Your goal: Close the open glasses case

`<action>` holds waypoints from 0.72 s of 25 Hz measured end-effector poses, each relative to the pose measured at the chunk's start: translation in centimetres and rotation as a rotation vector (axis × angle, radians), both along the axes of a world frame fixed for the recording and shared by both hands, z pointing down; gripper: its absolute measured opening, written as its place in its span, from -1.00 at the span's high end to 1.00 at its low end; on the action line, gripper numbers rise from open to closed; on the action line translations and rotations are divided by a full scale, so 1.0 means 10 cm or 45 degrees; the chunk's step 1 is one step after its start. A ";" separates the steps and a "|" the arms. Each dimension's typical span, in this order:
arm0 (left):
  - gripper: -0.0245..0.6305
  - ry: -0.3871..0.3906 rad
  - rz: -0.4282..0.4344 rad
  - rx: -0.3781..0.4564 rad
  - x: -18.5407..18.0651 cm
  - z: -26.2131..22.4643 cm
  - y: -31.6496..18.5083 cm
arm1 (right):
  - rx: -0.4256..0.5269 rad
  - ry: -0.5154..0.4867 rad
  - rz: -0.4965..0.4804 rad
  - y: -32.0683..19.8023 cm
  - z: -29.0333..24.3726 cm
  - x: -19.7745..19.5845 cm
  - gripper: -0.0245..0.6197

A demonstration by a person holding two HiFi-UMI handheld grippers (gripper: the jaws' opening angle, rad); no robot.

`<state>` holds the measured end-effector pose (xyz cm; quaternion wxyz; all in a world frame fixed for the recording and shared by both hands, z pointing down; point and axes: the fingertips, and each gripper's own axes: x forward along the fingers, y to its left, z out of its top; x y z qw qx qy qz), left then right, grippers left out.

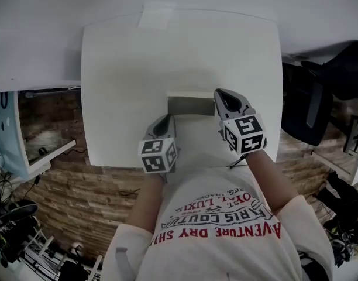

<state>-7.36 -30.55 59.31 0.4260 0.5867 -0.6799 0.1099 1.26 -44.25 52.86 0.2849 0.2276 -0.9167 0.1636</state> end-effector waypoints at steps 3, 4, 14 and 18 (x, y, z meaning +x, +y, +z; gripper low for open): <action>0.91 -0.019 0.015 -0.007 0.00 0.00 0.00 | -0.007 0.008 -0.003 -0.03 0.06 -0.05 0.89; 0.91 -0.012 0.012 -0.005 0.00 0.00 0.00 | -0.016 0.015 -0.003 -0.03 0.08 -0.06 0.89; 0.91 0.041 -0.005 0.006 -0.02 0.00 0.00 | -0.170 0.001 0.057 0.10 0.26 -0.03 0.89; 0.91 0.041 0.000 0.007 0.00 0.01 0.00 | -0.174 0.046 0.067 0.20 0.34 0.05 0.89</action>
